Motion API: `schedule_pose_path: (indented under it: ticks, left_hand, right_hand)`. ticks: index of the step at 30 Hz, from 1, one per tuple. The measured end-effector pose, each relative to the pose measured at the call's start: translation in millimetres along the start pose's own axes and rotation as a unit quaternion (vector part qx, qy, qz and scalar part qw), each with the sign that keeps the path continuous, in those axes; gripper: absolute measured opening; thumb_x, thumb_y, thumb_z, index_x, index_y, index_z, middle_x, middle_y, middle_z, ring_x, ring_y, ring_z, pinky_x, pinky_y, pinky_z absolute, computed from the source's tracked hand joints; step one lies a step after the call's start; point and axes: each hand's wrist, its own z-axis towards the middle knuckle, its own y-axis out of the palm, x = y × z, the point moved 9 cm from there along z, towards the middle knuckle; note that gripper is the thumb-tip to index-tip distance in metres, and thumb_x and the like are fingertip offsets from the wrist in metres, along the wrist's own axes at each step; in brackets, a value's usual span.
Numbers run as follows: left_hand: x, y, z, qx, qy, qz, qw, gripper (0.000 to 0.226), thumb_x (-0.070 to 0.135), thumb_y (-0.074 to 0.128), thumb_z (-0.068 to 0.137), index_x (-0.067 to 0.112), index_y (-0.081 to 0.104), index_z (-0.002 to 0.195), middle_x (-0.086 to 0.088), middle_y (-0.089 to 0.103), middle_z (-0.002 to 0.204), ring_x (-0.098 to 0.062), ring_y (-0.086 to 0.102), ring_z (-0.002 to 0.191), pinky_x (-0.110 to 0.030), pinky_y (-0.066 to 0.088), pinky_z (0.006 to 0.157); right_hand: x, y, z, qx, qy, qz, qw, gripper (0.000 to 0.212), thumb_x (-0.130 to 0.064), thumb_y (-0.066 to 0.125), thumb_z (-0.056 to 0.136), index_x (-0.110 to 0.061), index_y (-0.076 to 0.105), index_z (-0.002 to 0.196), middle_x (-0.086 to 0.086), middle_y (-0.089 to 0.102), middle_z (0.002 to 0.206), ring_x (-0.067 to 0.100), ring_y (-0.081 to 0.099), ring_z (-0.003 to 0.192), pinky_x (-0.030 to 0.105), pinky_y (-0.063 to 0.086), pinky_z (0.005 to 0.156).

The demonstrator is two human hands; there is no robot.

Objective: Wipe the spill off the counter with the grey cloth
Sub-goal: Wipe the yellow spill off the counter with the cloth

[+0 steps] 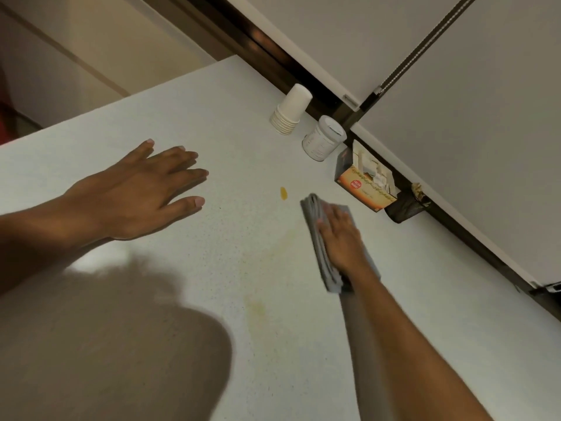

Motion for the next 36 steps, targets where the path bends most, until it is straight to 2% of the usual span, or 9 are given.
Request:
schedule_pose_path:
  ticks: [3, 7, 12, 15, 18, 23, 27, 31, 36]
  left_hand:
    - [1, 0, 0, -0.005, -0.001, -0.005, 1.000, 0.078, 0.074, 0.009, 0.104, 0.032, 0.031, 0.165, -0.002, 0.027, 0.176, -0.020, 0.016, 0.165, -0.050, 0.005, 0.133]
    - [1, -2, 1, -0.005, 0.004, -0.002, 1.000, 0.077, 0.072, 0.010, 0.105, 0.029, 0.033, 0.165, -0.003, 0.029, 0.175, -0.020, 0.018, 0.164, -0.052, 0.009, 0.133]
    - [3, -6, -1, -0.004, -0.001, -0.009, 1.000, 0.075, 0.069, 0.009, 0.106, 0.028, 0.033, 0.164, -0.003, 0.030, 0.175, -0.021, 0.020, 0.164, -0.051, 0.011, 0.133]
    - [6, -11, -3, 0.008, -0.004, -0.005, 1.000, 0.074, 0.067, 0.010, 0.107, 0.026, 0.036, 0.163, -0.005, 0.034, 0.173, -0.022, 0.022, 0.163, -0.051, 0.012, 0.132]
    - [5, -13, -4, 0.007, -0.011, 0.002, 1.000, 0.073, 0.065, 0.011, 0.108, 0.025, 0.039, 0.161, -0.006, 0.036, 0.171, -0.023, 0.024, 0.161, -0.052, 0.013, 0.132]
    - [2, -8, -2, -0.003, -0.004, 0.010, 1.000, 0.075, 0.067, 0.007, 0.107, 0.024, 0.036, 0.162, -0.007, 0.035, 0.171, -0.025, 0.025, 0.161, -0.054, 0.012, 0.132]
    - [1, -7, -1, -0.005, -0.013, 0.006, 1.000, 0.077, 0.068, 0.006, 0.107, 0.025, 0.033, 0.164, -0.007, 0.031, 0.174, -0.024, 0.020, 0.163, -0.054, 0.009, 0.133]
    - [7, -12, -4, -0.007, -0.011, 0.006, 1.000, 0.078, 0.065, 0.005, 0.107, 0.020, 0.032, 0.165, -0.009, 0.032, 0.173, -0.025, 0.022, 0.163, -0.055, 0.012, 0.132]
    - [12, -20, -6, 0.002, -0.019, -0.005, 1.000, 0.077, 0.060, 0.006, 0.107, 0.017, 0.036, 0.164, -0.010, 0.036, 0.171, -0.025, 0.026, 0.161, -0.054, 0.014, 0.131]
  right_hand:
    - [-18, 3, 63, -0.007, 0.000, -0.002, 1.000, 0.055, -0.044, 0.025, 0.113, -0.029, 0.025, 0.166, 0.002, 0.026, 0.172, 0.025, 0.019, 0.160, 0.056, 0.015, 0.127]
    - [-81, 23, 67, -0.047, -0.097, 0.004, 0.994, 0.053, -0.042, 0.023, 0.114, -0.031, 0.022, 0.166, 0.002, 0.021, 0.175, 0.026, 0.014, 0.162, 0.057, 0.010, 0.128]
    - [-136, 39, -40, -0.090, -0.233, 0.019, 0.968, 0.051, -0.043, 0.025, 0.115, -0.040, 0.019, 0.165, -0.009, 0.013, 0.176, 0.014, 0.001, 0.163, 0.047, -0.005, 0.131]
    - [-131, 40, -124, -0.082, -0.283, 0.027, 0.955, 0.050, -0.050, 0.023, 0.114, -0.049, 0.017, 0.163, -0.018, 0.014, 0.174, 0.008, 0.000, 0.162, 0.045, -0.004, 0.130]
    - [-112, 38, -127, -0.088, -0.253, 0.038, 0.963, 0.050, -0.057, 0.023, 0.111, -0.054, 0.019, 0.161, -0.021, 0.016, 0.173, 0.007, 0.004, 0.162, 0.044, 0.002, 0.130]
    - [-97, 21, 7, -0.027, -0.129, 0.012, 0.991, 0.053, -0.047, 0.028, 0.113, -0.035, 0.027, 0.165, 0.000, 0.026, 0.172, 0.022, 0.019, 0.160, 0.055, 0.014, 0.128]
    - [-105, 24, 74, -0.025, -0.091, -0.004, 0.996, 0.057, -0.051, 0.027, 0.111, -0.034, 0.025, 0.165, 0.000, 0.025, 0.172, 0.025, 0.018, 0.159, 0.058, 0.013, 0.127]
    - [-130, 36, 28, -0.049, -0.141, -0.009, 0.989, 0.056, -0.051, 0.022, 0.112, -0.036, 0.020, 0.166, 0.000, 0.019, 0.175, 0.024, 0.015, 0.161, 0.059, 0.009, 0.128]
    - [-159, 48, -118, -0.054, -0.216, 0.010, 0.975, 0.053, -0.055, 0.023, 0.112, -0.046, 0.017, 0.164, -0.011, 0.012, 0.176, 0.014, -0.001, 0.163, 0.047, -0.006, 0.130]
